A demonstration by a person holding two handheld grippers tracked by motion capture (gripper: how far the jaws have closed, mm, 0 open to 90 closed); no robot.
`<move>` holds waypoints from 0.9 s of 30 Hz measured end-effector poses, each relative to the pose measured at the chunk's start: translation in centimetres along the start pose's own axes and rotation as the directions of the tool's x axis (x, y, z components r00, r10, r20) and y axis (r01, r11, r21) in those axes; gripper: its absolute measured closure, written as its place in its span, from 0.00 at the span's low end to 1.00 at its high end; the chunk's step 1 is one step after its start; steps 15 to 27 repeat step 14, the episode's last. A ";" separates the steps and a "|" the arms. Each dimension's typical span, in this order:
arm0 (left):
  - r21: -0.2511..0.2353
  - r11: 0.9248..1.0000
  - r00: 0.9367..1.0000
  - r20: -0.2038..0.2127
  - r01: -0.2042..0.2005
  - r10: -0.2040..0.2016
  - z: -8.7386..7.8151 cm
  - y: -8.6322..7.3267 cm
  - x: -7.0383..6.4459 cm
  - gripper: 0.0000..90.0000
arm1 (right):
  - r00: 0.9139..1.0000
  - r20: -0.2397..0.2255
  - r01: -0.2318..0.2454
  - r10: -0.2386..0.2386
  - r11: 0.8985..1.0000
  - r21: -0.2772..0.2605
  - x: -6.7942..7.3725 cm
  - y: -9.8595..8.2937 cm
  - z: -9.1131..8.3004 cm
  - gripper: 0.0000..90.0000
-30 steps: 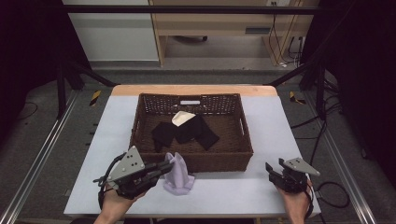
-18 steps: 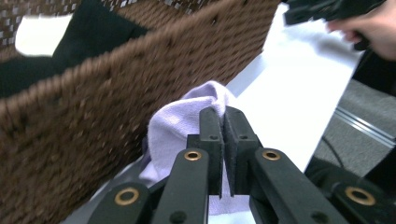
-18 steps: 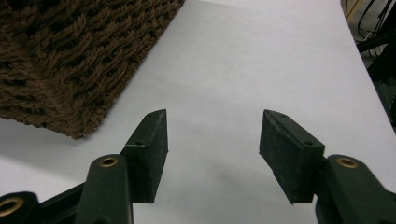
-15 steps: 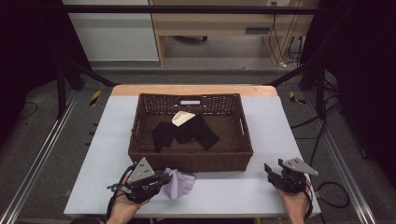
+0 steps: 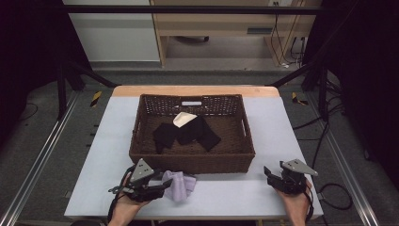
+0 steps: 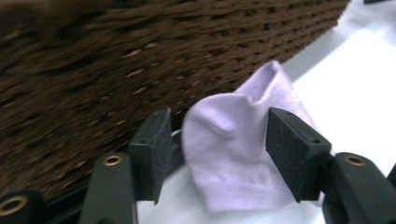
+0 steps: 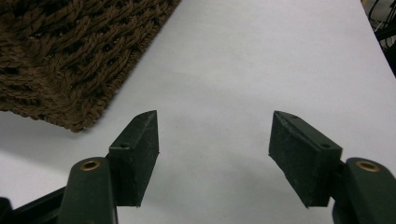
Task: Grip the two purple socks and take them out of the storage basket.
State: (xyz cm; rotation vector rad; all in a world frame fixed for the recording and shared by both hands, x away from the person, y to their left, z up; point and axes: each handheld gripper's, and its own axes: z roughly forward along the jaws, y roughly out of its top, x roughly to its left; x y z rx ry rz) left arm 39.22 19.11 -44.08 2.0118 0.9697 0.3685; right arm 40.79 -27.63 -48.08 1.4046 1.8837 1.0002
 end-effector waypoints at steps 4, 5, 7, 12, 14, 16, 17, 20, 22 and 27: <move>-0.025 0.999 0.999 -0.005 0.035 -0.035 -1.1 -0.3 0.9 0.36 | 1.000 0.000 -0.009 0.009 1.000 -0.006 -0.1 0.0 -0.1 0.35; -0.032 0.999 0.999 -0.009 0.041 -0.041 -1.3 -0.4 1.2 0.35 | 1.000 0.002 -0.010 0.010 1.000 -0.007 -0.1 0.0 -0.1 0.35; -0.054 0.997 0.998 -0.031 0.056 -0.057 -2.0 -0.6 1.8 0.34 | 1.000 0.005 -0.010 0.010 1.000 -0.008 -0.2 -0.1 -0.2 0.35; -0.116 0.989 0.992 -0.069 0.095 -0.103 -4.0 -1.1 3.6 0.32 | 1.000 0.005 -0.018 0.019 1.000 -0.015 -0.5 -0.1 -0.3 0.35; -0.130 0.987 0.992 -0.075 0.094 -0.104 -4.4 -1.1 3.9 0.32 | 1.000 0.006 -0.025 0.025 1.000 -0.013 -0.6 -0.1 -0.3 0.35; -0.130 0.987 0.992 -0.075 0.094 -0.104 -4.4 -1.1 3.9 0.32 | 1.000 0.006 -0.025 0.025 1.000 -0.013 -0.6 -0.1 -0.3 0.35; -0.130 0.987 0.992 -0.075 0.094 -0.104 -4.4 -1.1 3.9 0.32 | 1.000 0.006 -0.025 0.025 1.000 -0.013 -0.6 -0.1 -0.3 0.35; -0.130 0.987 0.992 -0.075 0.094 -0.104 -4.4 -1.1 3.9 0.32 | 1.000 0.006 -0.025 0.025 1.000 -0.013 -0.6 -0.1 -0.3 0.35; -0.130 0.987 0.992 -0.075 0.094 -0.104 -4.4 -1.1 3.9 0.32 | 1.000 0.006 -0.025 0.025 1.000 -0.013 -0.6 -0.1 -0.3 0.35; -0.130 0.987 0.992 -0.075 0.094 -0.104 -4.4 -1.1 3.9 0.32 | 1.000 0.006 -0.025 0.025 1.000 -0.013 -0.6 -0.1 -0.3 0.35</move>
